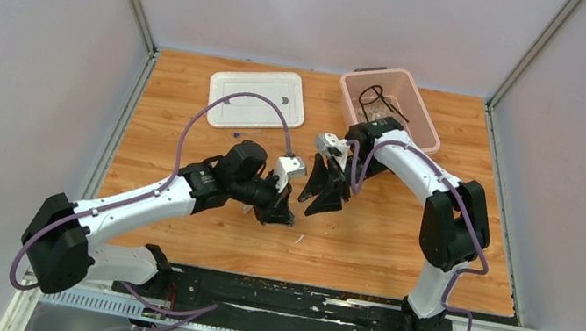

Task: Organize the chemistry lab equipment
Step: Pick up the test tube at the center of the board.

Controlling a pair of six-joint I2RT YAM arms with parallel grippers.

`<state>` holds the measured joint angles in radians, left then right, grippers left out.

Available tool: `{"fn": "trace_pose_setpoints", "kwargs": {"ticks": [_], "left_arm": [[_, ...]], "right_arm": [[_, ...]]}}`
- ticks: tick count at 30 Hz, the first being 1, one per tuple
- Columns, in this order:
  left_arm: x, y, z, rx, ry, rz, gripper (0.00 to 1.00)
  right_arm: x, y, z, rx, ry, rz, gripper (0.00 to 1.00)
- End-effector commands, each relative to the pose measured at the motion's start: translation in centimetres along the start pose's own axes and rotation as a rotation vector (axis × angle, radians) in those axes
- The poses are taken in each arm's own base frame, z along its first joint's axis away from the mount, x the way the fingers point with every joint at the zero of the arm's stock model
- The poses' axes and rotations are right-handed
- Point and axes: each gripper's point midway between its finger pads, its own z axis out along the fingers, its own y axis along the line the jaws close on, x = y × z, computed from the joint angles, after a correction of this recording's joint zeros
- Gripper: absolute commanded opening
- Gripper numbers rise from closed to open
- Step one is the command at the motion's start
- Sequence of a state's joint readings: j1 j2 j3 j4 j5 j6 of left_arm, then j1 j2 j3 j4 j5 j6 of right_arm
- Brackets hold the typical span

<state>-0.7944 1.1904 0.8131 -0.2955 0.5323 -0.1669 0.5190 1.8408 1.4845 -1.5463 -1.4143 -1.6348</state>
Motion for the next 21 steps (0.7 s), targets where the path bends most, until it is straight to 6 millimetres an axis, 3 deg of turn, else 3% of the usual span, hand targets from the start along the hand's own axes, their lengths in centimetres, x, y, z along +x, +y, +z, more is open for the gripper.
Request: {"fn": "trace_pose_setpoints", "kwargs": {"ticks": [1, 12, 18, 21], "left_arm": [[-1.4, 0.2, 0.0, -0.014, -0.022, 0.033, 0.00], [-2.0, 0.1, -0.6, -0.038, -0.058, 0.034, 0.04], [-2.8, -0.4, -1.8, -0.050, -0.140, 0.024, 0.55], [-3.9, -0.8, -3.3, -0.073, -0.252, 0.028, 0.75]], "right_arm": [[-1.6, 0.2, 0.1, -0.005, -0.035, 0.007, 0.39], [-1.2, -0.3, 0.0, -0.009, 0.012, 0.054, 0.01], [-2.0, -0.2, 0.0, -0.006, 0.012, 0.059, 0.00], [-2.6, -0.2, -0.2, 0.002, -0.009, 0.069, 0.00]]}}
